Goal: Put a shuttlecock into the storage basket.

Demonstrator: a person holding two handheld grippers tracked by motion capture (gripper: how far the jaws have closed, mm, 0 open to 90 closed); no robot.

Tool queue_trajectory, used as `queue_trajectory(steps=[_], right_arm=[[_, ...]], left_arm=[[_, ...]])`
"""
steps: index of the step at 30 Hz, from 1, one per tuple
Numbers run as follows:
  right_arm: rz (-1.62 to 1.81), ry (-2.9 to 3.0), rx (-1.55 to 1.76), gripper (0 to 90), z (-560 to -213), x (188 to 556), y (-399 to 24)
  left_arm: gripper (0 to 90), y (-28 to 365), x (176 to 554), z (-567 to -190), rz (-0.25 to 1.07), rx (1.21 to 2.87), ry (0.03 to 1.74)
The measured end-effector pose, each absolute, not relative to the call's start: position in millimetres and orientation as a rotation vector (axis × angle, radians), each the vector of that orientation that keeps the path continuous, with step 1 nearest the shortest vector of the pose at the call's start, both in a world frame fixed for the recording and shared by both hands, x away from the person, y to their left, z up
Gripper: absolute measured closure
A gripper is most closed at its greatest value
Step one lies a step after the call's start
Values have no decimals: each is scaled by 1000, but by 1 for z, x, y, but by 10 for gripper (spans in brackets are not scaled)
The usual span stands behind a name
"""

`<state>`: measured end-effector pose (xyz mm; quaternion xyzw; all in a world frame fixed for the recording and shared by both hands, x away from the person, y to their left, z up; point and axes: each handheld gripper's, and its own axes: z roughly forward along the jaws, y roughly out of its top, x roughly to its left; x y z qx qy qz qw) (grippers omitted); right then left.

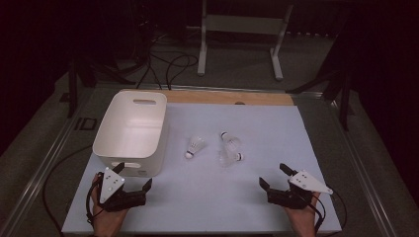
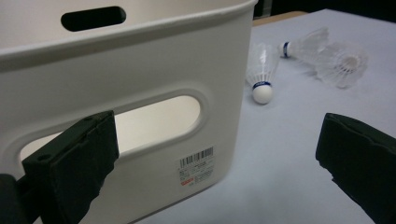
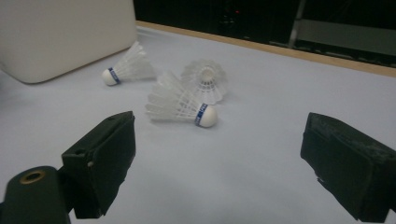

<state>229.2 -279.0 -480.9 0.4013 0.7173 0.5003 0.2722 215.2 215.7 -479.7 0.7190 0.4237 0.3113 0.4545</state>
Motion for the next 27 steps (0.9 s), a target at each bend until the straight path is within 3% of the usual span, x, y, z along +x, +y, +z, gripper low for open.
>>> queue_trajectory(steps=[27], right_arm=[[1263,1969,1107,87,-470,232,-264]], left_arm=[[0,214,216,-485,769,1764,1069]])
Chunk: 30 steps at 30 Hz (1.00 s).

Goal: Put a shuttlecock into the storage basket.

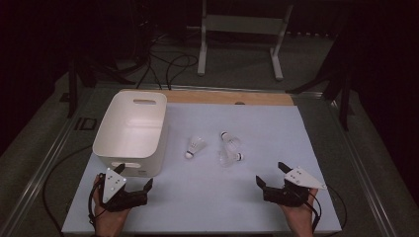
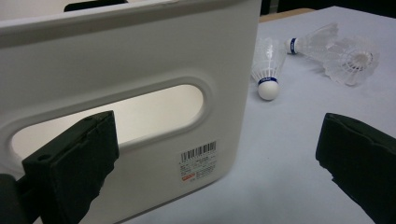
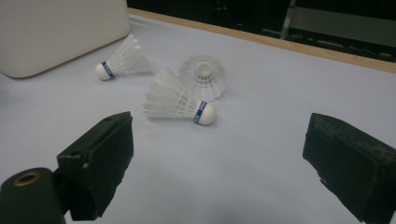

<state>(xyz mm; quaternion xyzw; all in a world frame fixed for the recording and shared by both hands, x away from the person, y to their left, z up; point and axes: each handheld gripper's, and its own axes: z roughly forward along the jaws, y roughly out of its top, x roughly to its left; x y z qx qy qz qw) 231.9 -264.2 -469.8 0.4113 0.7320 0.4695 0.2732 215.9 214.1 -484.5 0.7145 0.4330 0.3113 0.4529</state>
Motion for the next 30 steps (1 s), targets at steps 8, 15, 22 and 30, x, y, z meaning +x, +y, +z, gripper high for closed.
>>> queue_trajectory(steps=[8,15,22,30], right_arm=[[1231,1977,1083,86,-465,233,-258],[1240,1956,1085,86,-461,234,-260],[1245,1952,1090,86,-455,238,-261],[1239,1946,1083,87,-448,243,-259]], left_arm=[[0,214,217,-486,754,1770,1070],[0,214,217,-486,765,1767,1073],[0,214,217,-486,775,1762,1077],[0,214,218,-486,778,1762,1069]])
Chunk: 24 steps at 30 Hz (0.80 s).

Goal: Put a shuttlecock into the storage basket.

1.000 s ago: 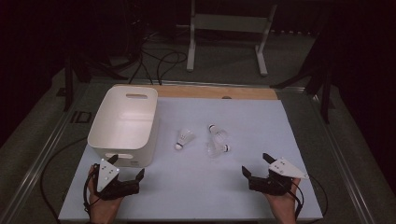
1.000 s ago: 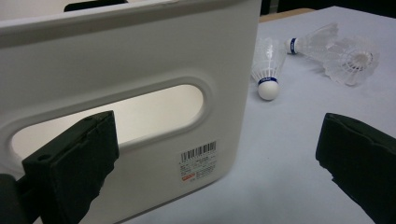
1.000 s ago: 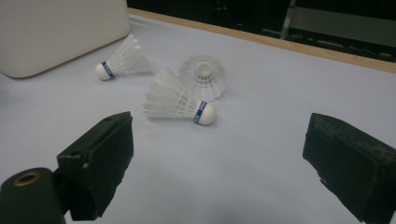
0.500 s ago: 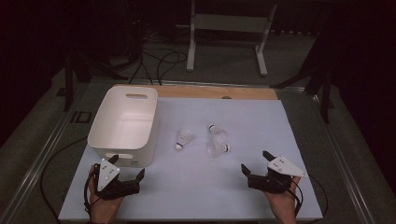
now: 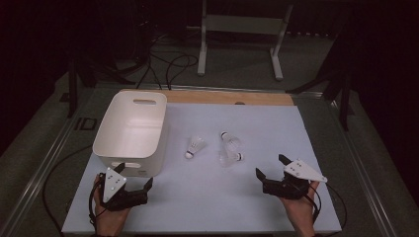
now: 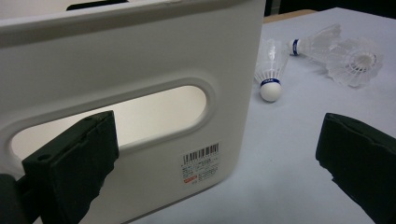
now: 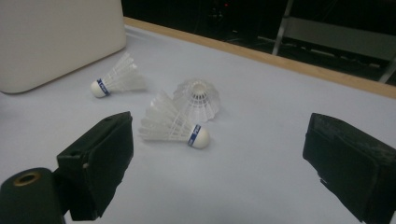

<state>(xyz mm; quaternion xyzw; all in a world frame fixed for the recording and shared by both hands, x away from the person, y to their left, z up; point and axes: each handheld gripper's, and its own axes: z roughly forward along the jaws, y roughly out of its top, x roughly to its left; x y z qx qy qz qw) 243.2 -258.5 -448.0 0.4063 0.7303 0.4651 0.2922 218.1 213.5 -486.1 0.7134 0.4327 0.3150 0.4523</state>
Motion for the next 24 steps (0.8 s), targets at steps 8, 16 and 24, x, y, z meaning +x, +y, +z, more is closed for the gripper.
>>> queue_trajectory(steps=[8,16,24], right_arm=[[1248,1946,1035,86,-439,251,-252],[1250,1961,1030,87,-437,257,-245],[1266,1965,1041,87,-437,261,-241]], left_arm=[[0,213,218,-486,777,1762,1062],[0,213,218,-486,781,1758,1058],[0,214,218,-486,780,1750,1060]])
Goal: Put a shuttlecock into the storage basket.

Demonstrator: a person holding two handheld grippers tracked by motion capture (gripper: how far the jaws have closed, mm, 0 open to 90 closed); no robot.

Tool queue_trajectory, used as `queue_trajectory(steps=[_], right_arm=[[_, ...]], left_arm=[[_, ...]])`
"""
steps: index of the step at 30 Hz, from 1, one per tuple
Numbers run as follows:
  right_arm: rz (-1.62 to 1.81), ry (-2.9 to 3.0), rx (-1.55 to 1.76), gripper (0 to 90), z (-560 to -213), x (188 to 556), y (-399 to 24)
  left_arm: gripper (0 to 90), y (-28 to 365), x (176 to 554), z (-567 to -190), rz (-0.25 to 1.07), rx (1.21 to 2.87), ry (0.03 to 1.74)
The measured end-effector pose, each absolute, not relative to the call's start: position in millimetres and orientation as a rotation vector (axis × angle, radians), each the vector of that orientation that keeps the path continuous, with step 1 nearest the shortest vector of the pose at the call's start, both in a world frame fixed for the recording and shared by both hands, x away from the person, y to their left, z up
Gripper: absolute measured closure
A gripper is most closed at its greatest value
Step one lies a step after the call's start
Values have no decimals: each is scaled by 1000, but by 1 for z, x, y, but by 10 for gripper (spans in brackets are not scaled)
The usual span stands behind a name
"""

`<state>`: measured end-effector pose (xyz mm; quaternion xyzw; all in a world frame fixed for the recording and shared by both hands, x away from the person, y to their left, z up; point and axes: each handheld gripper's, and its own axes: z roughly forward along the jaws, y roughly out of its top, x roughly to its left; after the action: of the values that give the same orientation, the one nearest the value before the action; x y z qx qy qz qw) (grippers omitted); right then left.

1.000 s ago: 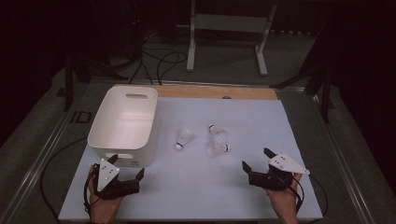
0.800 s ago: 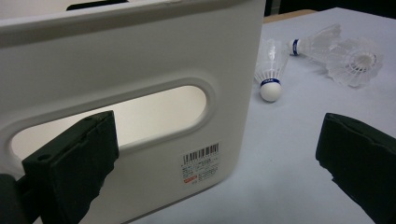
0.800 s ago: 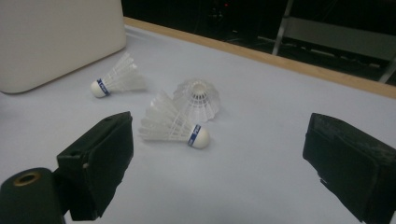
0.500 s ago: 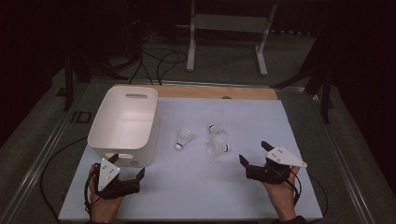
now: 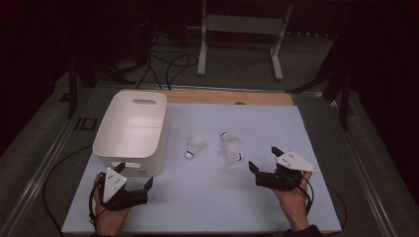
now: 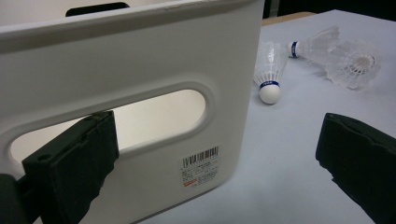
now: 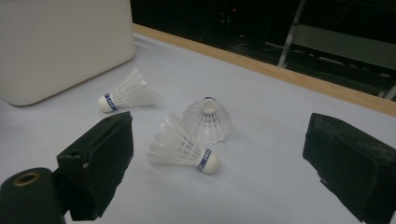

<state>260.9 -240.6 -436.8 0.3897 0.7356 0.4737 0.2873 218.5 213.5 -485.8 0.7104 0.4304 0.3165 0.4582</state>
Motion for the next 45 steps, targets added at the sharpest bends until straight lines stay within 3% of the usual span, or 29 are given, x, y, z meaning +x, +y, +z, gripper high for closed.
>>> queue_trajectory(steps=[45], right_arm=[[1289,2004,1004,86,-429,283,-211]], left_arm=[[0,212,221,-488,788,1751,1051]])
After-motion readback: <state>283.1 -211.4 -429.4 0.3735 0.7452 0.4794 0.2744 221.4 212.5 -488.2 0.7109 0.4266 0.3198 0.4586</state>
